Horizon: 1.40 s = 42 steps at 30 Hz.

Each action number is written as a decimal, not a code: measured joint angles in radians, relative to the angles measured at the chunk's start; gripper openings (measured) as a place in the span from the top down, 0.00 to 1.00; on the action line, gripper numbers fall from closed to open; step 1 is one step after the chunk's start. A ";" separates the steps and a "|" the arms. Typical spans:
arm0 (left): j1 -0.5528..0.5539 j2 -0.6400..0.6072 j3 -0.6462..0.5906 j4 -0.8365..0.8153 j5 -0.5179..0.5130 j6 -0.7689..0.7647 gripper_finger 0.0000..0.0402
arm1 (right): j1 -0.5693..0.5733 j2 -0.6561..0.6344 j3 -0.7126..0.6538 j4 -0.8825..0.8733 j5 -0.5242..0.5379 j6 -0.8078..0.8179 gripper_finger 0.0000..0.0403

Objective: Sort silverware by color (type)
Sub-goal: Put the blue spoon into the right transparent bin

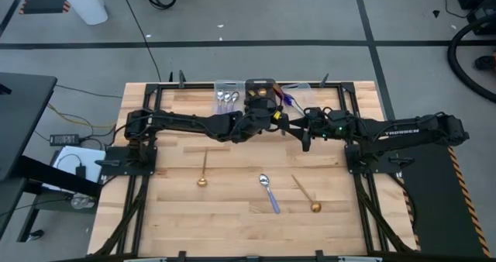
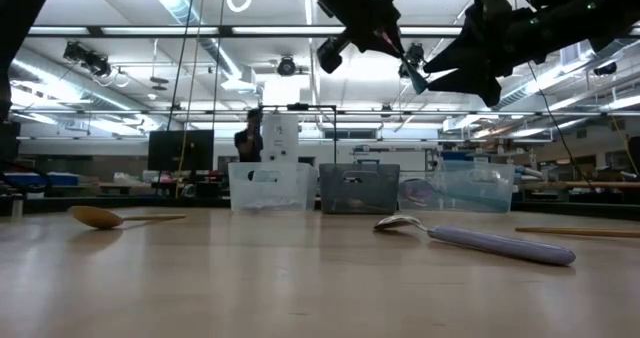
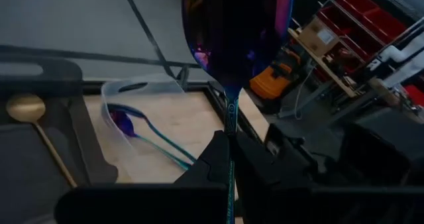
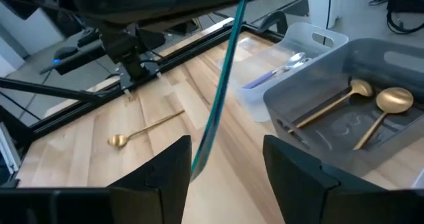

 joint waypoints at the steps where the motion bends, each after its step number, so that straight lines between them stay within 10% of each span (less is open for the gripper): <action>1: 0.001 0.001 0.004 0.000 -0.002 0.011 0.97 | 0.000 0.000 0.000 0.002 0.000 0.002 0.51; 42: -0.005 0.000 0.007 0.232 0.046 0.405 0.97 | -0.068 0.096 0.000 0.390 0.033 -0.173 0.58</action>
